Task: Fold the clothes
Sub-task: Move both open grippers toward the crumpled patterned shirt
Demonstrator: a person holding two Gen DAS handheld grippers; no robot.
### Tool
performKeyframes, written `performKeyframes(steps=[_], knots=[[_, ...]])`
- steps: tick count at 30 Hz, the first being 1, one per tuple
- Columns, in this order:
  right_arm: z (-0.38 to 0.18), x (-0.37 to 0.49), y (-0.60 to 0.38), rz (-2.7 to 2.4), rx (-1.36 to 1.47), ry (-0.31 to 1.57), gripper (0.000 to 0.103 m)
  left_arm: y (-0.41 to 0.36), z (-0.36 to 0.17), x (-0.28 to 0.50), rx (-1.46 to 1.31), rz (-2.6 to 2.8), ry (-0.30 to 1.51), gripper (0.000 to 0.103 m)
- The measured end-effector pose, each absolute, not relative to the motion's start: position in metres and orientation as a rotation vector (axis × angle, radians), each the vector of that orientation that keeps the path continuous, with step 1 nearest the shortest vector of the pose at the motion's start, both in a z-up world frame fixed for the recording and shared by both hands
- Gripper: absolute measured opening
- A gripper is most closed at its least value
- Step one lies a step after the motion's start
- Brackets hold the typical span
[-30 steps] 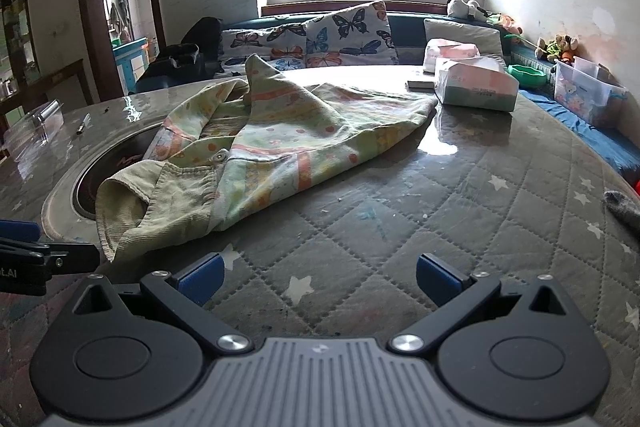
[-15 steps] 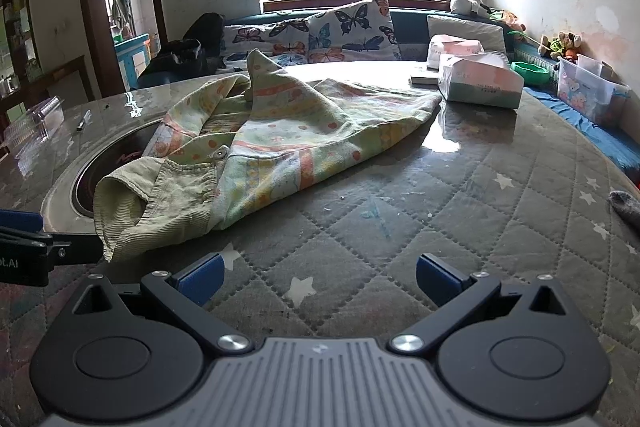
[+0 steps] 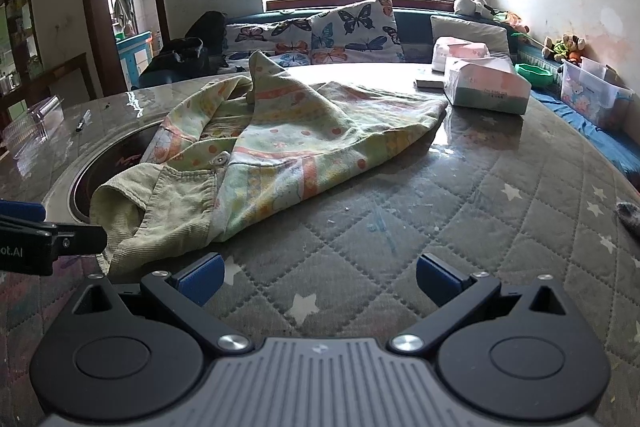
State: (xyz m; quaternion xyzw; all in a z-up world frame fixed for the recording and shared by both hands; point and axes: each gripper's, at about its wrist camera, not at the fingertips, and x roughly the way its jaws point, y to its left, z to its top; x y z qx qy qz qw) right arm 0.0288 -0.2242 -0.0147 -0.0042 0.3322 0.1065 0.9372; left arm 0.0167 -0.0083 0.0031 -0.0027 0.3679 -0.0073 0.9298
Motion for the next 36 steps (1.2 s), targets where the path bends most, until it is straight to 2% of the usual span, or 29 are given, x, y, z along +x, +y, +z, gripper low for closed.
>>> performKeyframes(steps=[36], knots=[[-0.005, 0.070, -0.208, 0.271, -0.064, 0.682, 0.103, -0.003, 0.010, 0.069, 0.008, -0.026, 0.769, 0.103]])
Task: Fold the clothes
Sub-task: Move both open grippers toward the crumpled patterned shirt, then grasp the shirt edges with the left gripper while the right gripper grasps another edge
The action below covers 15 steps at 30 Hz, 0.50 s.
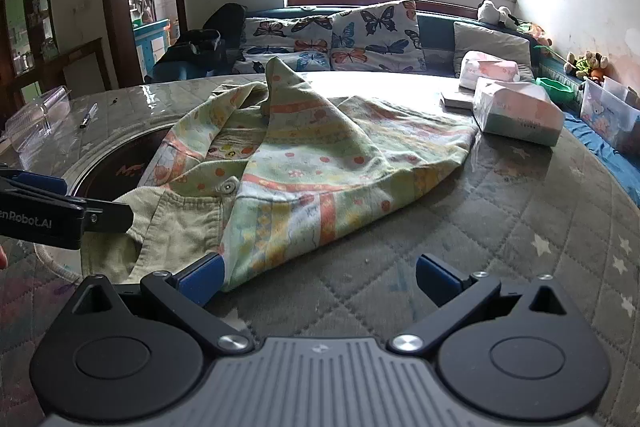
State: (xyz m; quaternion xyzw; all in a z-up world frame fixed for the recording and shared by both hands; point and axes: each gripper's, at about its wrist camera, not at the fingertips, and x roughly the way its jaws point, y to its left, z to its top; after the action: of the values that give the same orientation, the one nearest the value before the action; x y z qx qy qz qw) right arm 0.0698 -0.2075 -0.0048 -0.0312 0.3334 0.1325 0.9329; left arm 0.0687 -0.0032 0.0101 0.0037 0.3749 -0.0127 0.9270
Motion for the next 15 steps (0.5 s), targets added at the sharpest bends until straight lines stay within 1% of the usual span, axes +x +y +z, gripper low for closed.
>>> performKeyframes(steps=[6, 8, 10, 12, 15], knots=[[0.000, 0.083, -0.203, 0.281, -0.081, 0.678, 0.101, -0.001, 0.014, 0.083, 0.019, -0.016, 0.749, 0.103], [0.001, 0.089, -0.202, 0.284, -0.090, 0.677, 0.098, 0.001, 0.015, 0.090, 0.008, -0.013, 0.737, 0.103], [0.003, 0.096, -0.201, 0.288, -0.093, 0.679, 0.098, 0.003, 0.017, 0.097, -0.003, -0.011, 0.723, 0.103], [0.004, 0.104, -0.200, 0.292, -0.091, 0.683, 0.093, 0.004, 0.020, 0.106, -0.010, -0.011, 0.705, 0.102], [0.006, 0.119, -0.200, 0.298, -0.092, 0.689, 0.090, 0.004, 0.023, 0.120, -0.006, -0.014, 0.686, 0.098]])
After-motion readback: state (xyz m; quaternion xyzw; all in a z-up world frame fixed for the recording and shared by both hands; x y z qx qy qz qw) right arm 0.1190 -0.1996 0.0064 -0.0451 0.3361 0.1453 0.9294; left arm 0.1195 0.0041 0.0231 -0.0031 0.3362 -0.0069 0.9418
